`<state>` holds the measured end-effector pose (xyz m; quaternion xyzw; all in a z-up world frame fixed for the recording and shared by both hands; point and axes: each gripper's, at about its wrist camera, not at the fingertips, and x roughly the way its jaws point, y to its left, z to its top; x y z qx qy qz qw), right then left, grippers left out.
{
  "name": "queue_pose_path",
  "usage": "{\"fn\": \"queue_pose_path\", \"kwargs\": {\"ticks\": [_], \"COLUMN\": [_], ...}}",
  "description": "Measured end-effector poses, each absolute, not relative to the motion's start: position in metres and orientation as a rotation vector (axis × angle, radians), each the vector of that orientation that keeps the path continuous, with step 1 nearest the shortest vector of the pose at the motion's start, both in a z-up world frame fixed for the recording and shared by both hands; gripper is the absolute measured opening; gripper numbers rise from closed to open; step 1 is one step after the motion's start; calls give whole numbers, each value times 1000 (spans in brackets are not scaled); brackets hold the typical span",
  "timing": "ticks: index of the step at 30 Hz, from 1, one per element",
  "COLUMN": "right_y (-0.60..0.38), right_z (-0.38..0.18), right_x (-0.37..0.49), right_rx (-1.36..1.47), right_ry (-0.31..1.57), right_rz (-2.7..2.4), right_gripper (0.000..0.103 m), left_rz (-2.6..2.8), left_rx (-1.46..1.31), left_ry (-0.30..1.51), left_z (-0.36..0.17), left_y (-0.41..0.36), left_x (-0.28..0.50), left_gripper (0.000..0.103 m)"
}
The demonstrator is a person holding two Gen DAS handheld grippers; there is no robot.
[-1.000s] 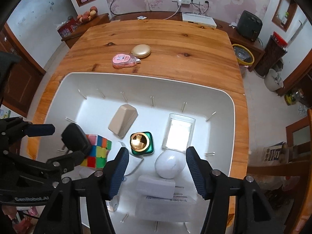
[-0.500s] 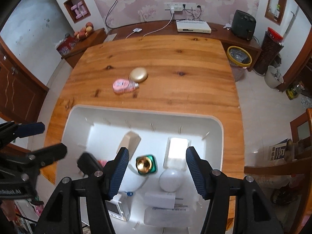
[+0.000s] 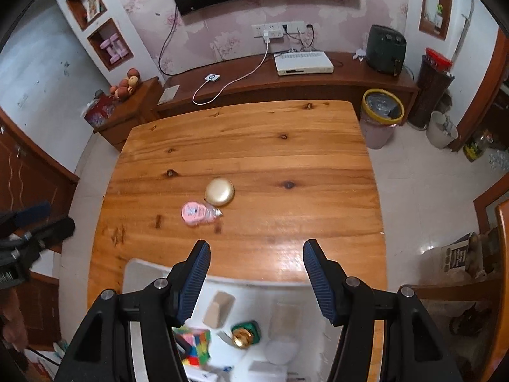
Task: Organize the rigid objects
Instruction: 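Grasp the gold round compact with the right tool while the left tool approaches the pink tape dispenser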
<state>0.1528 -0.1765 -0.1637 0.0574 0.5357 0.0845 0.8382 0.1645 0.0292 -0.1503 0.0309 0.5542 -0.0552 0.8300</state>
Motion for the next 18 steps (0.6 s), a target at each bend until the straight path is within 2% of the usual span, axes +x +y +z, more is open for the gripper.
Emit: {"fn": "queue_pose_path", "kwargs": {"ticks": [9, 18], "right_y": [-146, -116], "right_z": [-196, -275], "right_x": [224, 275], "right_rx": [152, 169], "right_ry": [1254, 1407], "right_rz": [201, 178], "right_gripper": [62, 62], "left_rz": [-357, -549], "left_rx": [324, 412], "left_ry": [1242, 1283], "left_z": [-231, -291], "left_y": [15, 21], "left_x": [208, 238], "left_gripper": [89, 89]}}
